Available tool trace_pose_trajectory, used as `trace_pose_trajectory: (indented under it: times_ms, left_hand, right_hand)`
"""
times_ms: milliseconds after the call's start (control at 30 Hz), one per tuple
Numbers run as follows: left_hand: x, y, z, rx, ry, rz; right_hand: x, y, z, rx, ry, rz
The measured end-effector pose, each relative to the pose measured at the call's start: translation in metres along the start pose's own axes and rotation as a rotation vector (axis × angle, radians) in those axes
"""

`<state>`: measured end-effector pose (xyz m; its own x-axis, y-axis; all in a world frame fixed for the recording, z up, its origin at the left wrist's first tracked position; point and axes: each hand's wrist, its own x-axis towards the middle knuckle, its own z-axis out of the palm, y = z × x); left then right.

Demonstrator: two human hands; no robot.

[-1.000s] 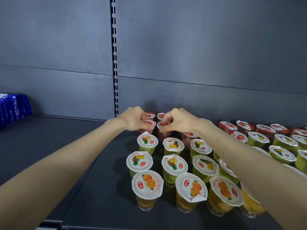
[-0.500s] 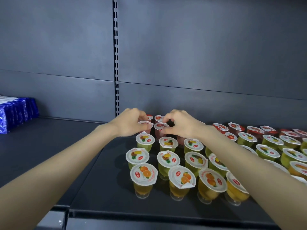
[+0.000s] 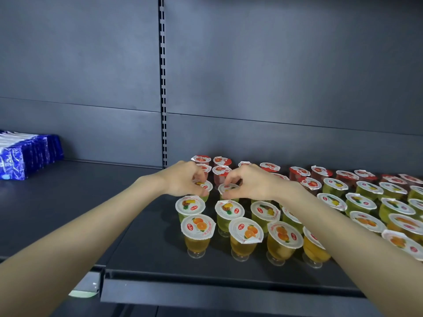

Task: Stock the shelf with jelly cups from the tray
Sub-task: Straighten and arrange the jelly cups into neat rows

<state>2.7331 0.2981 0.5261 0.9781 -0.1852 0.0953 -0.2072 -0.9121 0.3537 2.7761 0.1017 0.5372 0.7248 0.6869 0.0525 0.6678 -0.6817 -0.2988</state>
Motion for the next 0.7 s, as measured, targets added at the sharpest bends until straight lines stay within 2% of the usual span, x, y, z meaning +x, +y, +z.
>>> trace_pose_trajectory:
  times_ms: [700]
  left_hand:
    - [0.016, -0.013, 0.003, -0.127, 0.093, -0.062]
  right_hand:
    - [0.02, 0.002, 0.006, 0.027, 0.042, 0.017]
